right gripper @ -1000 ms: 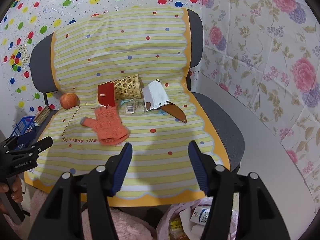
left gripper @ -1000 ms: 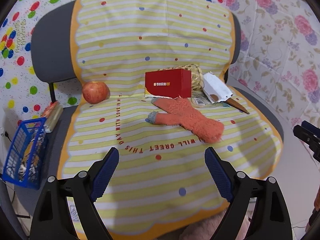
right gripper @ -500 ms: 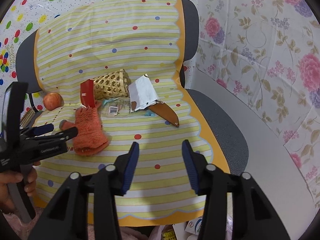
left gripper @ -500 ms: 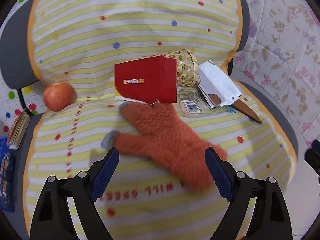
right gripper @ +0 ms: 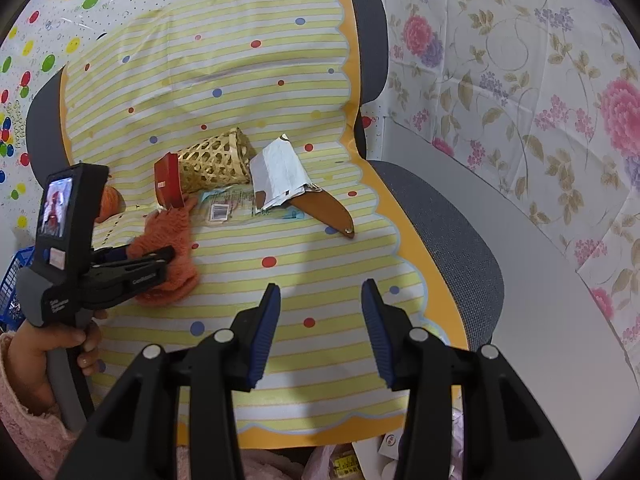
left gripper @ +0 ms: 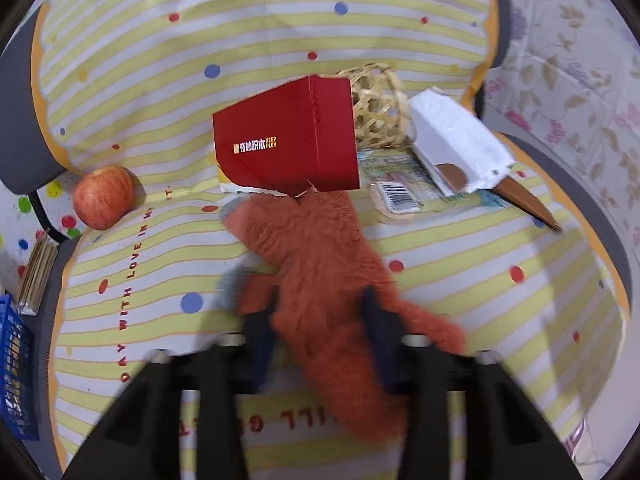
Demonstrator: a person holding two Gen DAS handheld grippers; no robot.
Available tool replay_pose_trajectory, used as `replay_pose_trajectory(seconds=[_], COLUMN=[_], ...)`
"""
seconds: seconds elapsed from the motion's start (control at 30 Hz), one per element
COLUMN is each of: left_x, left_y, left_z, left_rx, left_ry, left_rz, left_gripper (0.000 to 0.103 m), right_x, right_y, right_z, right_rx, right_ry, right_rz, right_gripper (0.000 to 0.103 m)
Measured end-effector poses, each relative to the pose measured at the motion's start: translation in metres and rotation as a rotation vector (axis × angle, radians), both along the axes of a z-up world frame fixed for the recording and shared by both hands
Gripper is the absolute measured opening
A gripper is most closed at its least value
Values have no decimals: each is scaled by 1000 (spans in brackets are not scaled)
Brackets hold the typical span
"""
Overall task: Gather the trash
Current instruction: 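Grasp the orange fuzzy glove with the left tool, then grasp the red box with the right tool while the left tool holds the glove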
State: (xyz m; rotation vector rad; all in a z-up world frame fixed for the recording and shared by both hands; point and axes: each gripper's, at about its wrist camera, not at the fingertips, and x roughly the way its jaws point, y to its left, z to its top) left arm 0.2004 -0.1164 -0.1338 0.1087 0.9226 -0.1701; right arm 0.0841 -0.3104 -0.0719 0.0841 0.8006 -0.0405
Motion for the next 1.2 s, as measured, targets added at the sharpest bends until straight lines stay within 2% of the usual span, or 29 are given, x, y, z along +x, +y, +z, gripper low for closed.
replay_pose_trajectory(seconds=[0.2, 0.4, 0.47, 0.57, 0.73, 0.9, 0.93, 0.97, 1.2], left_x=[-41, -84, -96, -105, -98, -76, -73, -69, -51], left_y=[38, 86, 103, 121, 141, 165, 169, 173, 190], left_z=[20, 45, 54, 66, 76, 71, 69, 67, 54], left_rx=[-64, -124, -146, -187, -161, -154, -158, -160, -136], left_ry=[-5, -31, -50, -84, -172, -177, -172, -164, -144], left_rz=[-29, -48, -44, -28, 53, 128, 136, 142, 164], left_gripper=[13, 13, 13, 13, 13, 13, 13, 13, 13], right_x=[-6, -4, -2, 4, 25, 53, 58, 68, 119], right_y=[3, 15, 22, 32, 53, 90, 97, 109, 163], right_z=[3, 5, 6, 5, 2, -3, -4, -7, -31], right_rx=[12, 36, 31, 30, 52, 69, 72, 72, 91], right_ry=[-1, 1, -5, -4, 6, 5, 4, 3, 29], right_rz=[9, 39, 55, 77, 140, 252, 274, 305, 421], right_gripper=[43, 51, 57, 59, 59, 59, 63, 71, 85])
